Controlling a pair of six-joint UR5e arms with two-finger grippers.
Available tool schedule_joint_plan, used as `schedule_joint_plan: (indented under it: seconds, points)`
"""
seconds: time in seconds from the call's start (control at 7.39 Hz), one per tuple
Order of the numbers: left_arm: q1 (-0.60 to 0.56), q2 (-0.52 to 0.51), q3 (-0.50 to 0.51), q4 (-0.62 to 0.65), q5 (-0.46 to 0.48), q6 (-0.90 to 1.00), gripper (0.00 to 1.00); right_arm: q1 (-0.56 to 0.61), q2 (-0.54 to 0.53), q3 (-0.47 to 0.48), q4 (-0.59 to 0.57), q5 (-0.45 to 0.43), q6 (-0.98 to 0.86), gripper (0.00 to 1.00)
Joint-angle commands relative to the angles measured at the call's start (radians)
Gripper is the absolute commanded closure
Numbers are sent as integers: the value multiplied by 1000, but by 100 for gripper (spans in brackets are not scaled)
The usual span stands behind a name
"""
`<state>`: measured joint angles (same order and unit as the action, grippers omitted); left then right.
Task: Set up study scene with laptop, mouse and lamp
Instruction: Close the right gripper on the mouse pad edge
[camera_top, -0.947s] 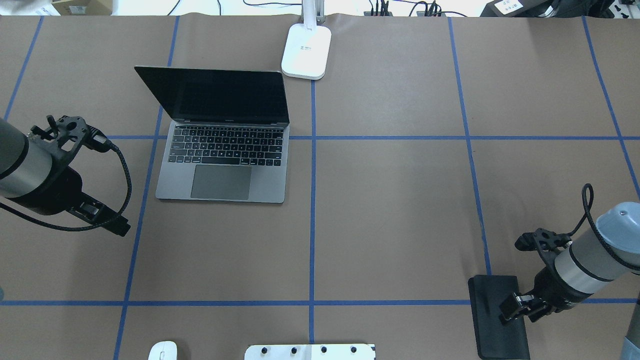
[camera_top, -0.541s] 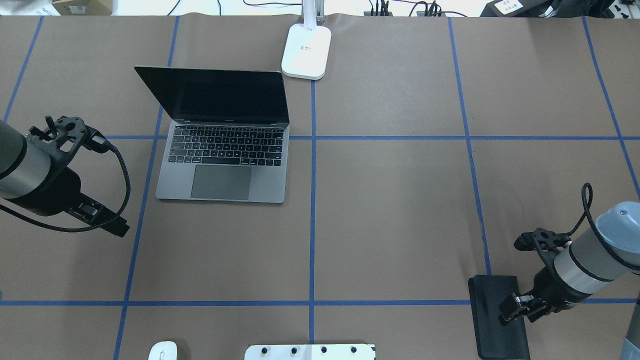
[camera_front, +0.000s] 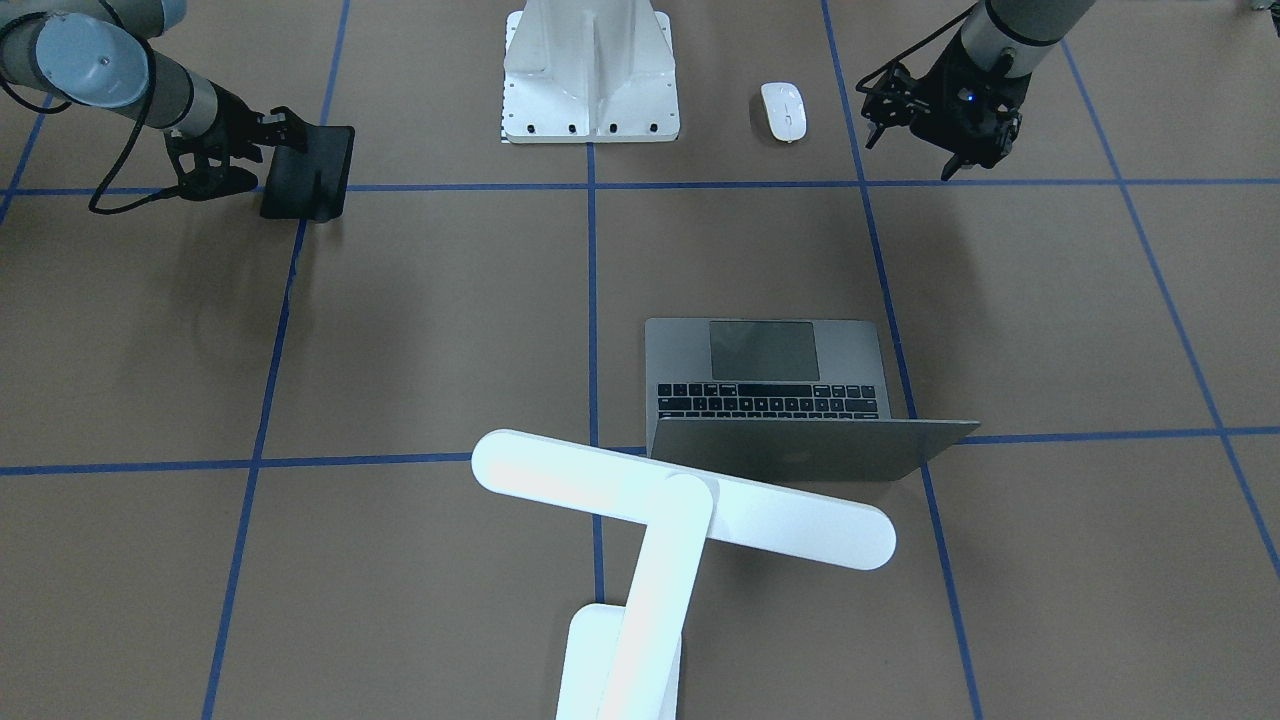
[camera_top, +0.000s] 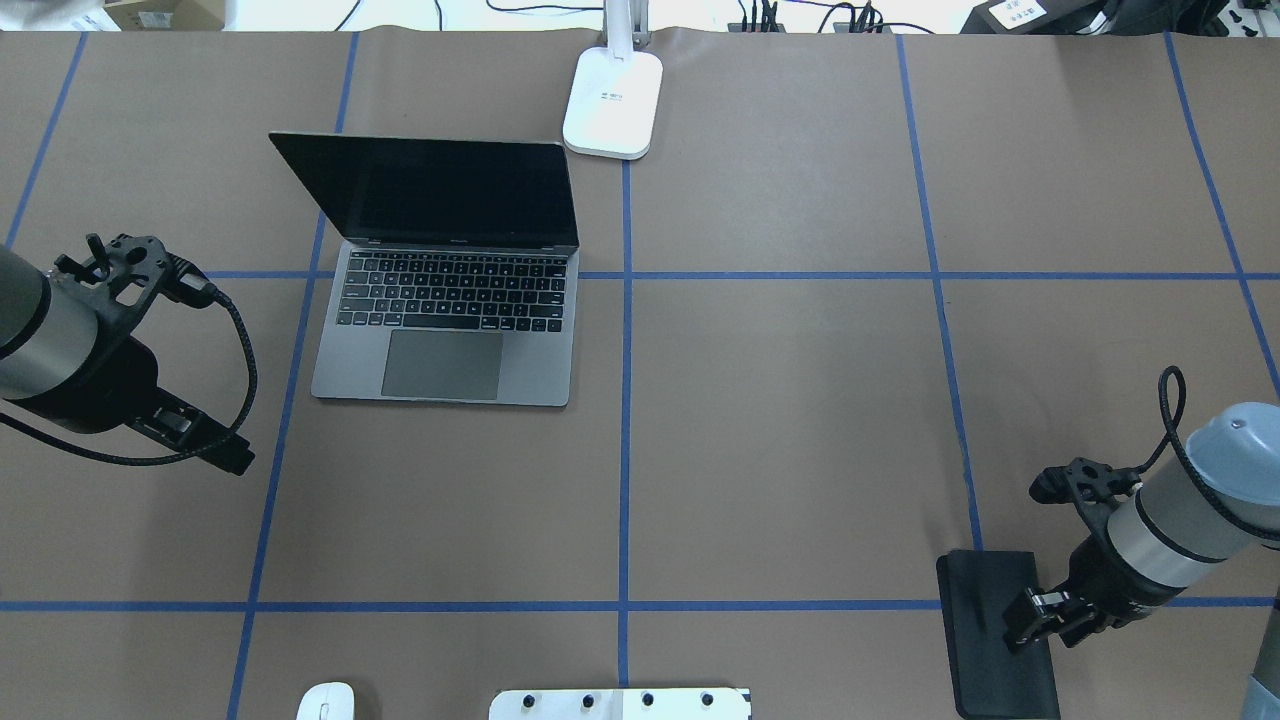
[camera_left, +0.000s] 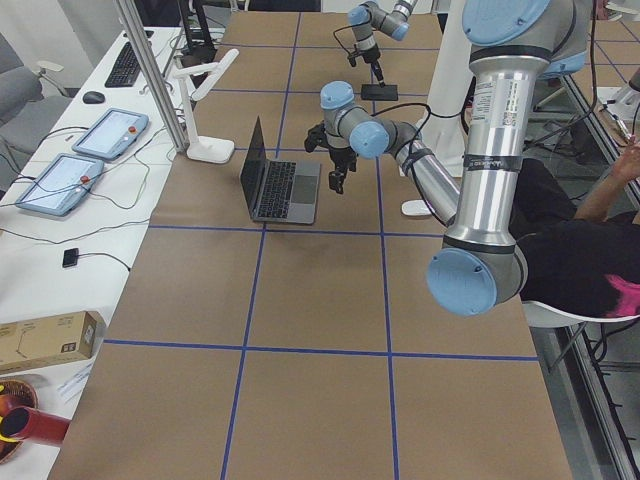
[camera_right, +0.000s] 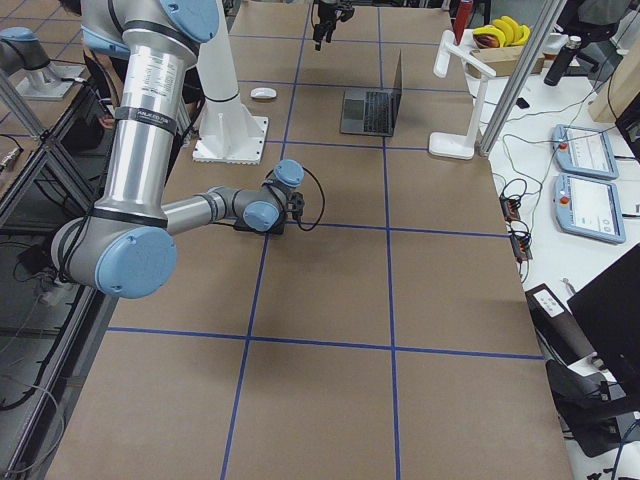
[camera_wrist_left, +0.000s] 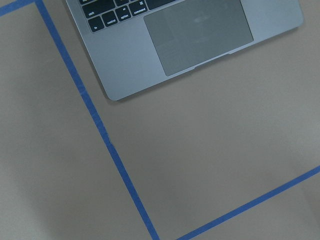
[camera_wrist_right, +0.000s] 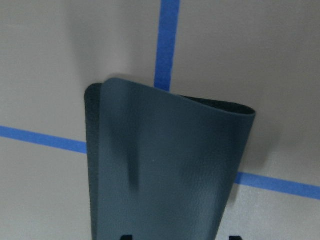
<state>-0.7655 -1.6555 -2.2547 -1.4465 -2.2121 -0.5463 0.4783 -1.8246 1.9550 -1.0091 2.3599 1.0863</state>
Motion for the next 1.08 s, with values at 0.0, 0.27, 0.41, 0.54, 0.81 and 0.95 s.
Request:
schedule_joint_plan:
  seconds: [0.0,0.27,0.41,0.54,0.81,0.95]
  points:
    - [0,0,0,0,3,0,1,0,2,1,-3,4,0,33]
    - [0,6,0,0,3,0,1,-3,2,-4,-5,4,-3,34]
    - [0,6,0,0,3,0,1,-4,2,-4,-5,4,-3,34]
    - [0,6,0,0,3,0,1,-7,2,-4,-5,4,-3,34]
    - [0,8,0,0,3,0,1,-13,1,-5,-6,4,-19,35]
    - [0,8,0,0,3,0,1,-15,1,-7,-6,4,-19,38]
